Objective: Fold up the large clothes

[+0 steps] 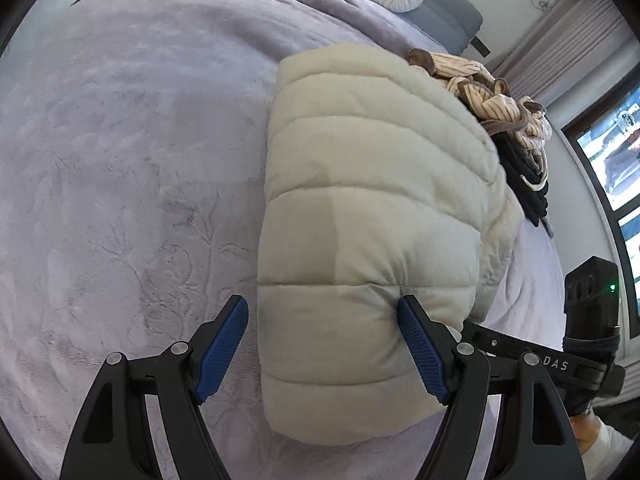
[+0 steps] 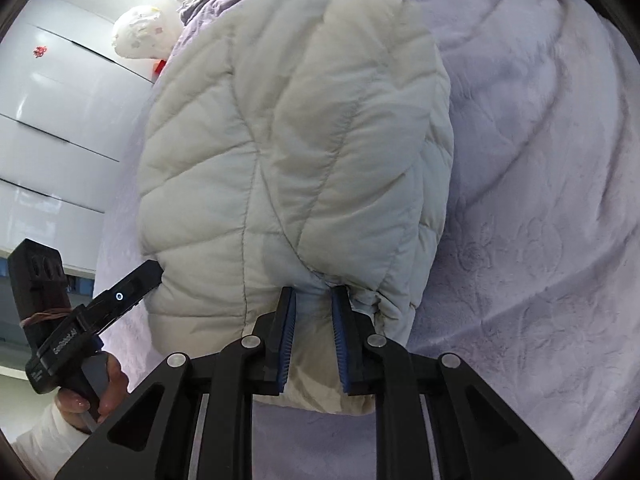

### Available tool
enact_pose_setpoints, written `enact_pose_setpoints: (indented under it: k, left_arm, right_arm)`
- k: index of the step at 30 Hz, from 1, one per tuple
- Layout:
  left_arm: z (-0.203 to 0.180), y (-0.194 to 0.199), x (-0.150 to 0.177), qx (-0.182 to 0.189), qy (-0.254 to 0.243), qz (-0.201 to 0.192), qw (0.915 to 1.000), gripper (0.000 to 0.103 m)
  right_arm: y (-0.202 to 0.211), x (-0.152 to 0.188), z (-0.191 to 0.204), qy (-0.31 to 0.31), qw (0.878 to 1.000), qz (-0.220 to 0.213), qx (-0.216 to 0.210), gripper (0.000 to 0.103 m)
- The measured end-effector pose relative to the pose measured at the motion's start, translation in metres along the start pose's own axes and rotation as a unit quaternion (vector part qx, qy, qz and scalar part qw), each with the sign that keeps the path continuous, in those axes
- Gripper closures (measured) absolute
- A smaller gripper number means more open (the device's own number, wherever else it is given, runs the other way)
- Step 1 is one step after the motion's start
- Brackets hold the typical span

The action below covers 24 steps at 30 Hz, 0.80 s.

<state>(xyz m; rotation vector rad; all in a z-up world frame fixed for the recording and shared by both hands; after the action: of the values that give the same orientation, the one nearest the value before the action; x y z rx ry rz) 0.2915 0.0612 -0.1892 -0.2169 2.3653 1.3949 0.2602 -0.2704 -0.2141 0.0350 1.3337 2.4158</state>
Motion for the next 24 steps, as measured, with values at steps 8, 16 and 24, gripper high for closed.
enact_pose_setpoints:
  k: [8,16,24]
  left_arm:
    - [-0.006,-0.001,-0.003,-0.029,-0.006,0.008,0.9995,0.025]
    - [-0.012,0.013,-0.010,-0.037,-0.005,0.006,0.9993,0.025]
    - [-0.013,0.015,-0.013,-0.035,-0.005,0.004,0.9994,0.025]
  right_arm:
    - [0.000,0.000,-0.003,-0.016,1.000,0.009,-0.003,0.084]
    - [0.026,-0.007,0.016,-0.016,1.000,0.014,-0.007,0.084]
    - [0.033,-0.009,0.026,-0.004,1.000,0.014,-0.010,0.081]
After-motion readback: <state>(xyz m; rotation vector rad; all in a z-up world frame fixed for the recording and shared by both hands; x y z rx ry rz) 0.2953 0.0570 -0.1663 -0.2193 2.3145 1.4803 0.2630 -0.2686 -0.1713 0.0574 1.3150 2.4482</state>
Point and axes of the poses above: each gripper's, at about its wrist camera, not at the fingertips, and y roughly against the way its jaws point, z to its left, x to its underside, the point moved 1 cm from there along -y, roughly the way its jaws point, and after that the axes turned 2 degrees about -y, right-handed, at the moved point
